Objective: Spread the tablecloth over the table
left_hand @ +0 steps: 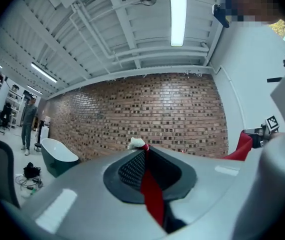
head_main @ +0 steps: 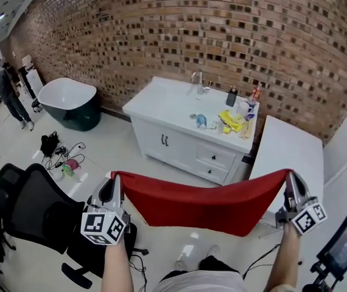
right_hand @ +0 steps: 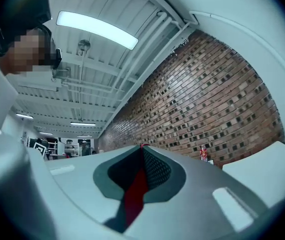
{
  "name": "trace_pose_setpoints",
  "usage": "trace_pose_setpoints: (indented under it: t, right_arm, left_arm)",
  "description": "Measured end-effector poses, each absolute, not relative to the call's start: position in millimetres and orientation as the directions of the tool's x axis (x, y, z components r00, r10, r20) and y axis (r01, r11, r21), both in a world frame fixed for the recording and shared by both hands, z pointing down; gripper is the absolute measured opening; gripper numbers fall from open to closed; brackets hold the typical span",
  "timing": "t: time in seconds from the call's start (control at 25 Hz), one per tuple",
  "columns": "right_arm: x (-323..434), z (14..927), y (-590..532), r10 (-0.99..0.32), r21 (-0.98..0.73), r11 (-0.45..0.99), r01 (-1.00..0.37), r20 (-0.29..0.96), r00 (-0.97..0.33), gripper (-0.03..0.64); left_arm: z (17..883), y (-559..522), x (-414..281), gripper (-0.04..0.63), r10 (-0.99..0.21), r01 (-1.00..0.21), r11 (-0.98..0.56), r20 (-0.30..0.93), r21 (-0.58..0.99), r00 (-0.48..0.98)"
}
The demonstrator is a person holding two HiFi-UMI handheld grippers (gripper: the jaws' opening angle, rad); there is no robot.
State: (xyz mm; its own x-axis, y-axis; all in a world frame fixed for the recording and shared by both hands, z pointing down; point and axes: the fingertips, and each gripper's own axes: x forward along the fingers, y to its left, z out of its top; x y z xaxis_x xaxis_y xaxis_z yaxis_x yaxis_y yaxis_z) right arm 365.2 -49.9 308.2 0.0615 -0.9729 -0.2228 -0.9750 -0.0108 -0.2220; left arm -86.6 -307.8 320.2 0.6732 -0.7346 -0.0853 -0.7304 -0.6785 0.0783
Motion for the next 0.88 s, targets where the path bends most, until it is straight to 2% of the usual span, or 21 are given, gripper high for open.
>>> trace_pose_setpoints:
  t: [0.32, 0.88]
  right_arm:
    - [422.2, 303.0, 37.7, -0.938, -0.25, -0.154, -0.956, -0.268, 0.222, 0.015]
    - [590.5, 287.7, 230.5, -0.824, -0.26, -0.395, -0.881, -0.324, 0.465, 0.014]
  left_arm:
    - [308.6, -298.6, 29.5, 0.015, -0.603, -0.601, -0.798, -0.078, 0.052, 0.794]
    - [295.4, -198.8, 287.7, 0.015, -0.381, -0.38, -0.924, -0.077, 0.031, 0.921]
